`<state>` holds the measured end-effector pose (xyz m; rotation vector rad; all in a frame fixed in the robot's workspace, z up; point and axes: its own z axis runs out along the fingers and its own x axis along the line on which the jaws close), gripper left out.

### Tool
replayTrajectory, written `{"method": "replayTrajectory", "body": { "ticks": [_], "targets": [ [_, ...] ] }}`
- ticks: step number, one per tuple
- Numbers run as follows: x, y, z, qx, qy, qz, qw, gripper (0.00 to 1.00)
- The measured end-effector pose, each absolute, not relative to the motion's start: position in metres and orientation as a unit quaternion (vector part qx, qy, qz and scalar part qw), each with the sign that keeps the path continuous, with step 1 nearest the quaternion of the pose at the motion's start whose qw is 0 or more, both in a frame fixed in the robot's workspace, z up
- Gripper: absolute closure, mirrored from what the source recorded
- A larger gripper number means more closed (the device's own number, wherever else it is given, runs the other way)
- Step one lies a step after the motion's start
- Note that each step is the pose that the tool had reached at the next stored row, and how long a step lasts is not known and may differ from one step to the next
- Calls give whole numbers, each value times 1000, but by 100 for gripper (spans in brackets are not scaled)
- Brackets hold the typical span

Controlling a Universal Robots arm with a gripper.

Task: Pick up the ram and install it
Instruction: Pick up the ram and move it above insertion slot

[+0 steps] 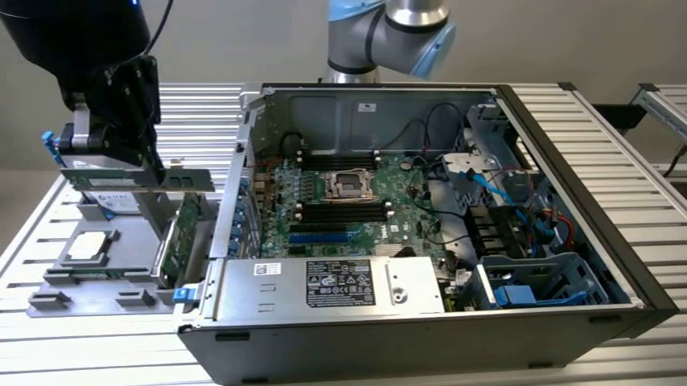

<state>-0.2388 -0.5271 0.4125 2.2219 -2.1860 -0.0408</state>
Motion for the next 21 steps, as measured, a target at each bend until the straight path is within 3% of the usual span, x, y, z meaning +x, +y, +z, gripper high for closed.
{"method": "replayTrajectory", "body": {
  "ticks": [21],
  "targets": [
    [-178,-513,406,716,-698,-13,12,86]
  ]
}}
